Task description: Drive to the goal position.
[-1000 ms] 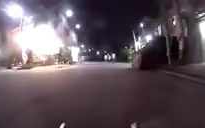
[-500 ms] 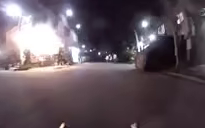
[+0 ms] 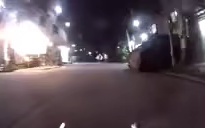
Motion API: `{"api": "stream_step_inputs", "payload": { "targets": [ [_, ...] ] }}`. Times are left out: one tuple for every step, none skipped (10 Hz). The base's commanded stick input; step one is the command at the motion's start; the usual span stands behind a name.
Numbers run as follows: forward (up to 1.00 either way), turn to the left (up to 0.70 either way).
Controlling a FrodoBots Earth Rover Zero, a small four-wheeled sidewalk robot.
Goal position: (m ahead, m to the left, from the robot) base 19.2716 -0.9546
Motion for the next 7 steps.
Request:
{"api": "stream_step_inputs", "payload": {
  "targets": [
    [1.00,0.00],
    [1.00,0.00],
    [1.00,-0.28],
    [1.00,-0.38],
    [1.00,-0.21],
    [1.00,0.00],
    [1.00,0.00]
  ]
}}
